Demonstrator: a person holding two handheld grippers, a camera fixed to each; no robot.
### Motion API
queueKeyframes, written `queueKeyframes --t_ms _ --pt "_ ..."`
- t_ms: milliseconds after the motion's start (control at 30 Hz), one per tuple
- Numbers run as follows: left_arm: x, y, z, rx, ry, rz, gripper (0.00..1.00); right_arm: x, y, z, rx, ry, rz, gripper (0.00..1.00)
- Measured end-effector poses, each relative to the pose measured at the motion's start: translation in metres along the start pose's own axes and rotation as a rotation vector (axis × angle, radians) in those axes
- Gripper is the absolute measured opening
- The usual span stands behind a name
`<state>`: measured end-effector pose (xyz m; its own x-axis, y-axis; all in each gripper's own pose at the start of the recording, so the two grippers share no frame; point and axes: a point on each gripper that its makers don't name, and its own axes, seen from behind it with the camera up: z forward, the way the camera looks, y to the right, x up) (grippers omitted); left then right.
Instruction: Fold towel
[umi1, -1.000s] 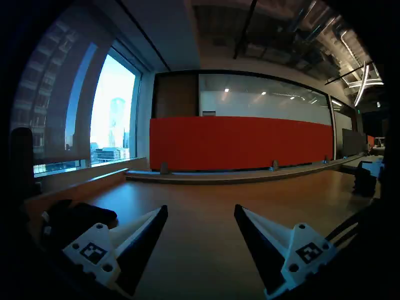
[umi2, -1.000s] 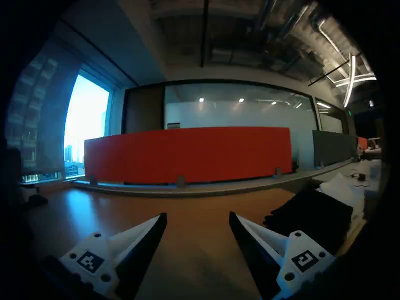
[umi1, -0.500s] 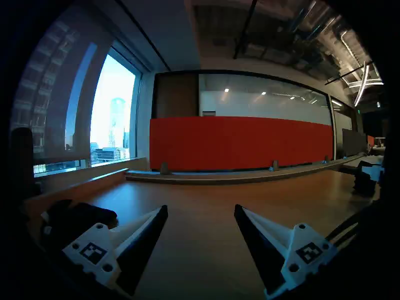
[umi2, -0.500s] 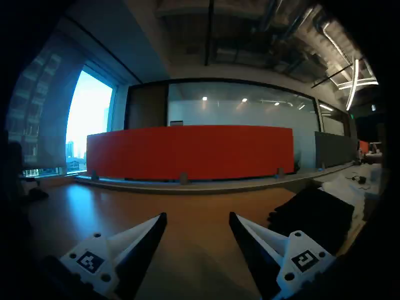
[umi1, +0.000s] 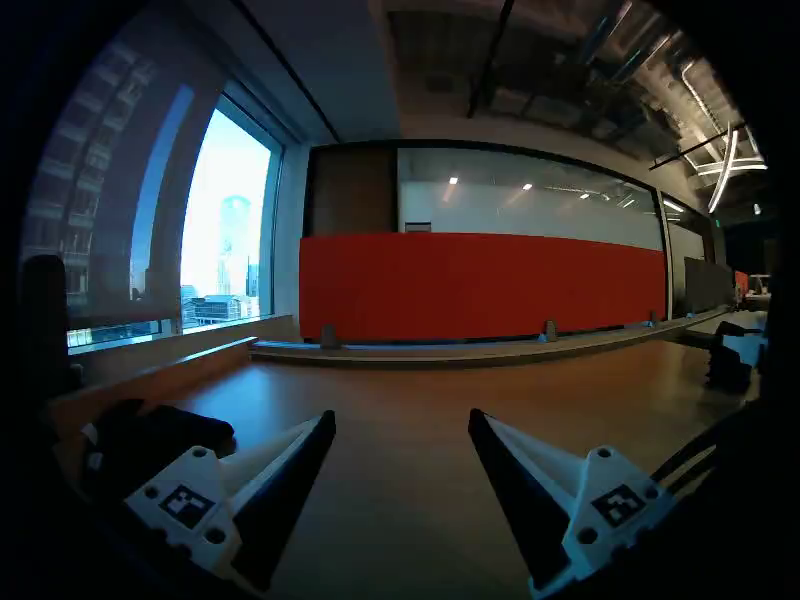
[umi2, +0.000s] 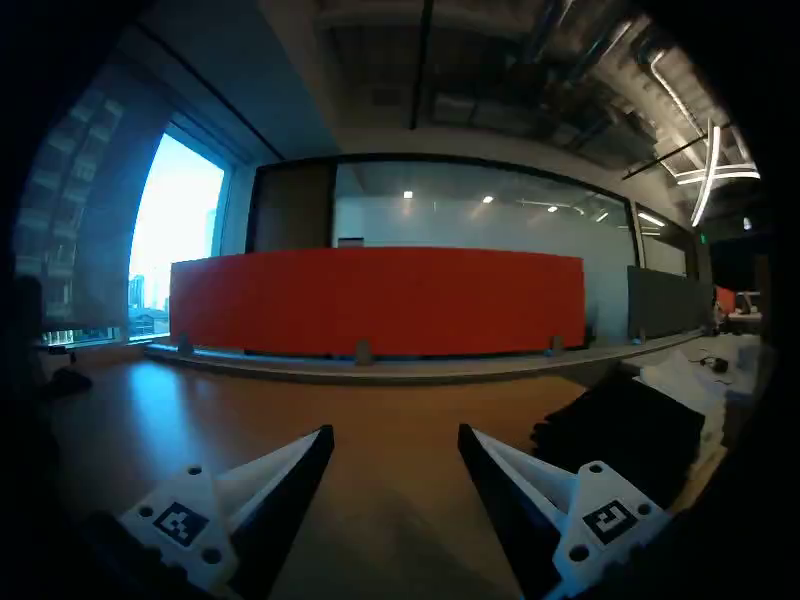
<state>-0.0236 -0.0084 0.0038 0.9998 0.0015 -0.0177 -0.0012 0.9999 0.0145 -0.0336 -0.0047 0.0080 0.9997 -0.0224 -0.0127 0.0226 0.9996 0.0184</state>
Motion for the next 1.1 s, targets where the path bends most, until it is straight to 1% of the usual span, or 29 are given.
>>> queueKeyframes --t_ms 467,733,1100 --pt "0.0002 0.0002 0.0000 0.000 0.000 0.000 0.99 0.0006 -0.0037 -0.0068 0.005 -0.001 0.000 0.96" --pt "0.0004 0.0002 0.0001 0.000 0.000 0.000 0.99 -0.0004 -0.0033 -0.0066 0.005 -0.002 0.000 0.96" --pt "0.0007 0.0004 -0.0003 0.000 0.000 0.000 0.99 0.0004 -0.0032 -0.0067 0.005 -0.003 0.001 1.00"
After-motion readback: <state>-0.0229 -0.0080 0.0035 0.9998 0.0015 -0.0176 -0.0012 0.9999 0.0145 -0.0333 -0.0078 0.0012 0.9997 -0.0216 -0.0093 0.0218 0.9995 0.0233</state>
